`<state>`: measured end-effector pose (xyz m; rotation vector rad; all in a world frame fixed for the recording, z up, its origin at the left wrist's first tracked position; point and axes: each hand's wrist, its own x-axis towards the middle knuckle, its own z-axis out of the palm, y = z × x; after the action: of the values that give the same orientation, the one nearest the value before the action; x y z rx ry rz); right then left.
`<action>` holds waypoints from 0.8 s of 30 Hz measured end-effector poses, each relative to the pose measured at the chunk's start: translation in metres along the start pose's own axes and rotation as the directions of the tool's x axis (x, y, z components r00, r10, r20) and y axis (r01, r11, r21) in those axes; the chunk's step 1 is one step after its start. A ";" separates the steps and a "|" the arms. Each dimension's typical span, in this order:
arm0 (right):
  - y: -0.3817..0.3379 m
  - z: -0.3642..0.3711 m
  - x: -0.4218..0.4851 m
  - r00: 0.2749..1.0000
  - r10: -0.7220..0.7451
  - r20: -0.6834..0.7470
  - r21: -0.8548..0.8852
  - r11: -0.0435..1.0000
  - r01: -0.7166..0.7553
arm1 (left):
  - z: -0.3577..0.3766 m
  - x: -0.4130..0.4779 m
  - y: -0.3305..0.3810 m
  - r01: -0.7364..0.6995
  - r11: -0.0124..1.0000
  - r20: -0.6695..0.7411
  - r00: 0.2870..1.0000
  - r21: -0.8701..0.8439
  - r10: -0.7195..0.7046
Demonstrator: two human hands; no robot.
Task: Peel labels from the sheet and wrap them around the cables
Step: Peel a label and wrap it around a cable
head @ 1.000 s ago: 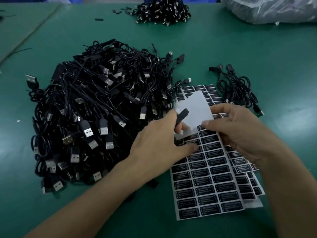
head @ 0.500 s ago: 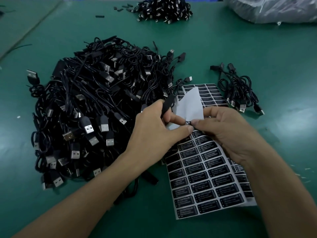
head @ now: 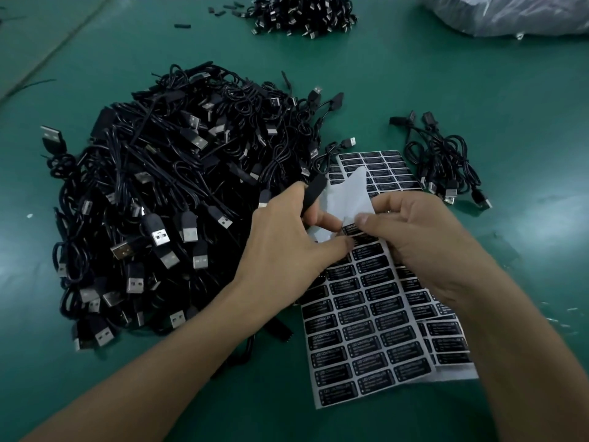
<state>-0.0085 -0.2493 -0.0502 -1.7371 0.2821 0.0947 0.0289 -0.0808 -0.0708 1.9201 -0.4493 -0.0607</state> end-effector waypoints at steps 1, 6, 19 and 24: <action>0.000 -0.001 0.000 1.000 0.015 -0.009 0.014 1.000 -0.015 | 0.000 -0.001 0.000 -0.013 1.000 0.000 1.000 0.007 0.013; -0.001 -0.001 0.001 0.998 0.046 -0.033 0.062 0.997 -0.044 | 0.000 -0.001 0.001 -0.021 1.000 -0.008 1.000 0.021 0.021; 0.006 0.004 0.007 0.995 0.066 -0.075 0.077 0.995 -0.060 | 0.000 0.000 -0.003 -0.025 0.999 -0.024 0.999 0.036 0.025; 0.004 0.005 0.005 0.996 0.052 -0.076 0.058 0.997 -0.048 | -0.002 0.003 -0.003 0.029 0.999 0.017 0.999 -0.019 -0.028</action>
<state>-0.0040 -0.2462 -0.0563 -1.6803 0.3822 0.0554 0.0332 -0.0794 -0.0718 1.9080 -0.4308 -0.0994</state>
